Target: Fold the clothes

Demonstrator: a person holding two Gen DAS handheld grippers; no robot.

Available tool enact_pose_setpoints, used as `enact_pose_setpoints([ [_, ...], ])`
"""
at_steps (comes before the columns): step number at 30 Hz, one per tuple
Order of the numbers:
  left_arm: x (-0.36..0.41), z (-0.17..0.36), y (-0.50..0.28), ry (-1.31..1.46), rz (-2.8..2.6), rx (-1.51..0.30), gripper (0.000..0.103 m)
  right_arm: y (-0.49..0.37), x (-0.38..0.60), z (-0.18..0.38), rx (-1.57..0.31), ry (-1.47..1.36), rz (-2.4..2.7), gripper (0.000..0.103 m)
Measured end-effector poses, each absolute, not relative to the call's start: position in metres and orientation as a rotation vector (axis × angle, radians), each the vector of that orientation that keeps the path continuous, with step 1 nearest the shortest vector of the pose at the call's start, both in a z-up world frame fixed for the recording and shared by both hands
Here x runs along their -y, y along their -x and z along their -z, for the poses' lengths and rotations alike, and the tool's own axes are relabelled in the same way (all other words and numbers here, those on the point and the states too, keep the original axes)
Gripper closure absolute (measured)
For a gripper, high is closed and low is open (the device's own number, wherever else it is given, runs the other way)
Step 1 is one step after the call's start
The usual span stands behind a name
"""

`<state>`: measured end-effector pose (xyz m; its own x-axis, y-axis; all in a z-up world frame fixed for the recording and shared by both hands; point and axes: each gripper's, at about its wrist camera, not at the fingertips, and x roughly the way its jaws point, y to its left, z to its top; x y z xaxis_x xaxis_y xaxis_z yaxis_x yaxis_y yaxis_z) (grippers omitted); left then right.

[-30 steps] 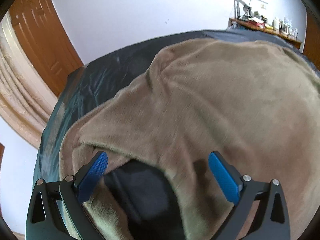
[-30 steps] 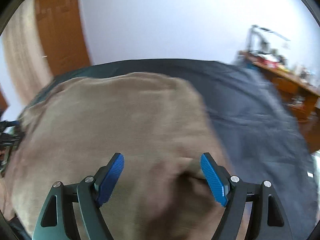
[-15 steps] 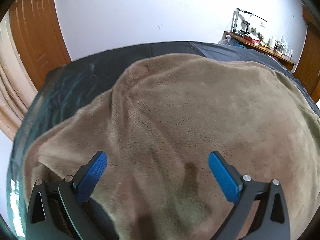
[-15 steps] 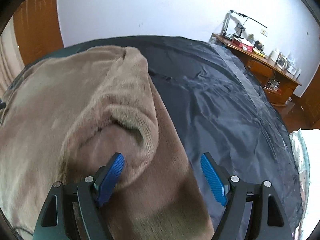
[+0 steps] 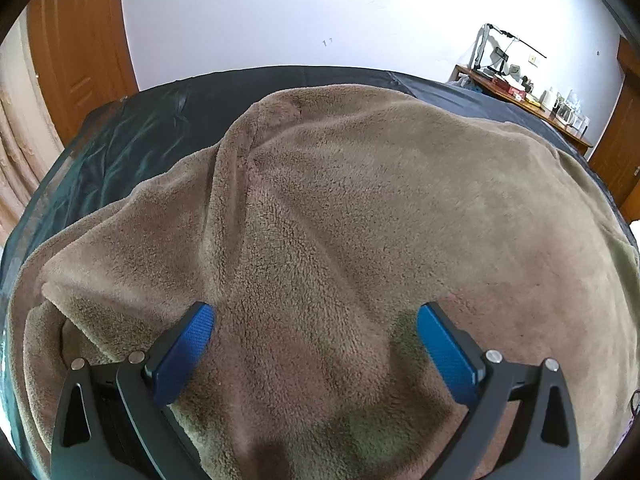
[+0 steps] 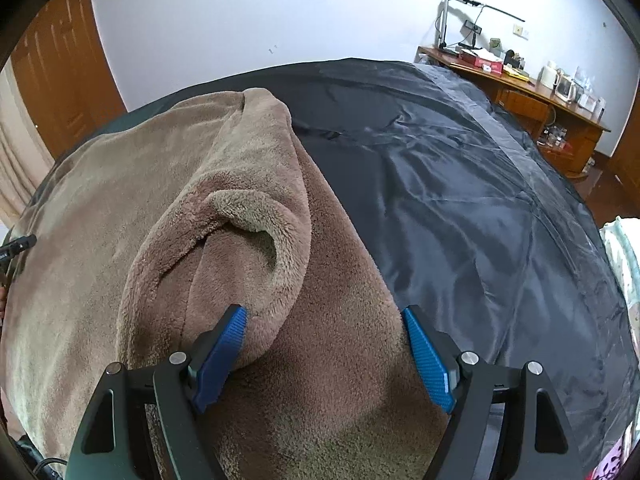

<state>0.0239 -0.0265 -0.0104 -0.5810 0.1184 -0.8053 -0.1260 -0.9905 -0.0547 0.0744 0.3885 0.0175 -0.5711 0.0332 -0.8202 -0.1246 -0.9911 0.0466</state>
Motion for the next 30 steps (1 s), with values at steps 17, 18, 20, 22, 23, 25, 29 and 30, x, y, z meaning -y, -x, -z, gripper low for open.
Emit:
enact_pose_setpoints([
  [17, 0.03, 0.011, -0.021, 1.356, -2.671, -0.003, 0.001, -0.063, -0.356, -0.04, 0.542, 1.159, -2.422, 0.1],
  [18, 0.03, 0.011, -0.02, 1.356, -2.671, -0.003, 0.001, -0.057, -0.36, -0.042, 0.647, 1.095, -2.334, 0.1],
  [20, 0.03, 0.011, -0.019, 1.356, -2.671, -0.002, 0.001, -0.049, -0.375, -0.048, 0.583, 1.088, -2.339, 0.1],
  [22, 0.032, 0.011, -0.019, 1.351, -2.67, 0.013, 0.001, -0.046, -0.393, -0.054, 0.373, 1.14, -2.437, 0.099],
  [23, 0.033, 0.011, -0.019, 1.349, -2.669, 0.02, 0.001, -0.048, -0.401, -0.054, 0.248, 1.18, -2.496, 0.099],
  [25, 0.033, 0.011, -0.019, 1.35, -2.668, 0.018, 0.001, -0.053, -0.409, -0.054, 0.083, 1.232, -2.57, 0.099],
  [29, 0.031, 0.012, -0.018, 1.356, -2.671, -0.004, 0.001, -0.077, -0.402, -0.043, 0.095, 1.281, -2.596, 0.099],
  [30, 0.032, 0.012, -0.018, 1.354, -2.67, 0.0, 0.001, -0.084, -0.401, -0.041, 0.091, 1.289, -2.603, 0.099],
])
